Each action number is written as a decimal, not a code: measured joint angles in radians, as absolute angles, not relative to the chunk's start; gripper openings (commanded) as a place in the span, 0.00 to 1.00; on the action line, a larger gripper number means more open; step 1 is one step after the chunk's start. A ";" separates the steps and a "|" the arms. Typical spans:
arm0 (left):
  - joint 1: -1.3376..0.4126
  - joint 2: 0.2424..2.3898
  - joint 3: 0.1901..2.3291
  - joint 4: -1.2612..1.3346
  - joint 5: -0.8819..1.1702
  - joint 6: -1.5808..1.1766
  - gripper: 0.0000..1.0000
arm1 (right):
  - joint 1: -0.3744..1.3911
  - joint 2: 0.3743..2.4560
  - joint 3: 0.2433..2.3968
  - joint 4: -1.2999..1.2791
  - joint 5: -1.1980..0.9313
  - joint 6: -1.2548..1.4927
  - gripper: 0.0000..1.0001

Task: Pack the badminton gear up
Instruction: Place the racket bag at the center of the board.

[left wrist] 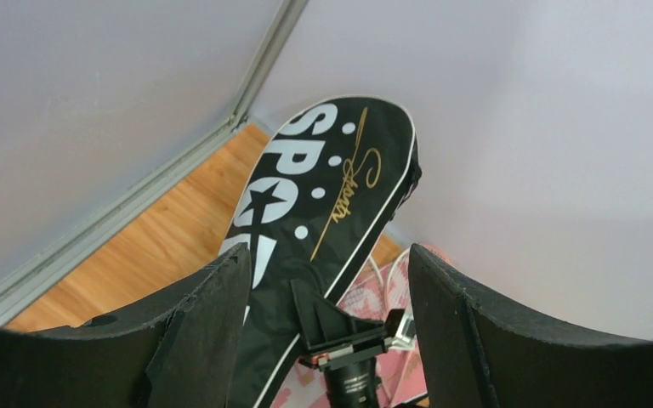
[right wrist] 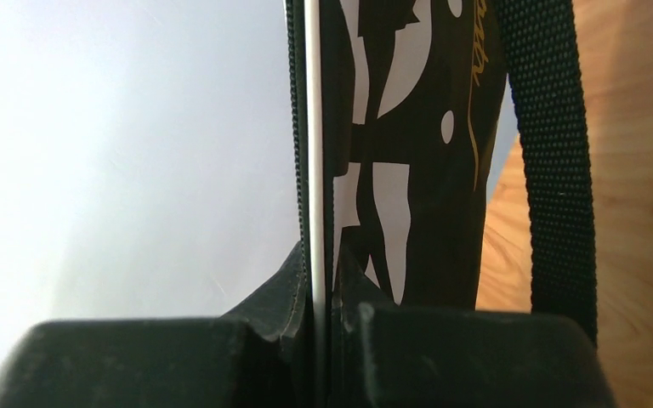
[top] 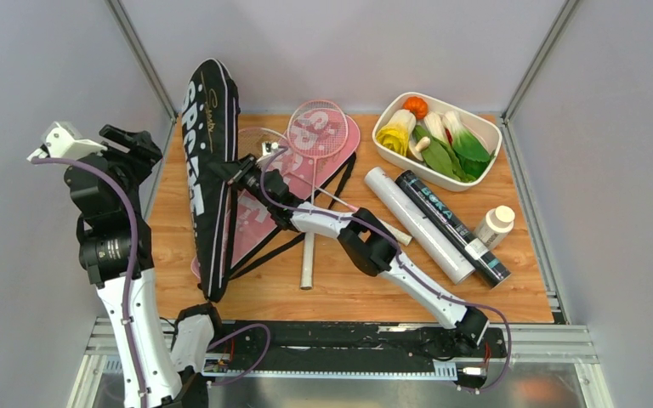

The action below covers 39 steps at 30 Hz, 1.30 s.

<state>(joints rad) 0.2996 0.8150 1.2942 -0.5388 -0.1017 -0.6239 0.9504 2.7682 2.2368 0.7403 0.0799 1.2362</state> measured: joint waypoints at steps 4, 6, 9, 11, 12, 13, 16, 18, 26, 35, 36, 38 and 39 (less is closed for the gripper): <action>0.300 0.827 1.376 -0.551 -0.116 -0.624 0.74 | 0.951 2.846 2.360 0.741 0.129 1.278 0.00; 0.300 0.832 1.404 -0.550 -0.122 -0.624 0.74 | 0.952 2.846 2.360 0.741 0.149 1.283 0.04; 0.300 0.831 1.417 -0.546 -0.129 -0.624 0.73 | 0.955 2.846 2.360 0.739 0.176 1.283 0.31; 0.300 0.833 1.407 -0.534 -0.130 -0.625 0.72 | 0.957 2.848 2.364 0.733 0.184 1.291 0.51; 0.300 0.832 1.389 -0.524 -0.131 -0.625 0.71 | 0.959 2.849 2.366 0.730 0.188 1.291 0.59; 0.300 0.831 1.366 -0.511 -0.133 -0.626 0.70 | 0.960 2.849 2.367 0.724 0.187 1.290 0.66; 0.300 0.831 1.271 -0.482 -0.138 -0.631 0.68 | 0.966 2.836 2.347 0.672 0.174 1.274 0.78; 0.300 0.836 1.202 -0.478 -0.140 -0.630 0.68 | 0.968 2.796 2.291 0.609 0.153 1.242 0.81; 0.300 0.909 1.032 -0.460 -0.089 -0.602 0.60 | 0.941 2.388 1.845 0.237 0.064 1.052 0.75; 0.225 0.994 0.877 -0.340 0.196 -0.606 0.56 | 0.878 1.916 1.458 0.105 0.056 1.001 0.71; 0.200 1.008 0.861 -0.321 0.216 -0.612 0.56 | 0.878 1.895 1.434 0.102 0.056 1.013 0.70; 0.157 1.029 0.820 -0.282 0.252 -0.629 0.56 | 0.883 1.880 1.393 0.085 0.055 1.051 0.70; 0.137 1.037 0.799 -0.265 0.263 -0.639 0.56 | 0.885 1.882 1.380 0.073 0.054 1.071 0.70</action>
<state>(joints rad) 0.1371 1.0370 0.7986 -0.2649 0.2626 -0.6392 0.8848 1.8820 1.3800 0.0734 0.0536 1.0706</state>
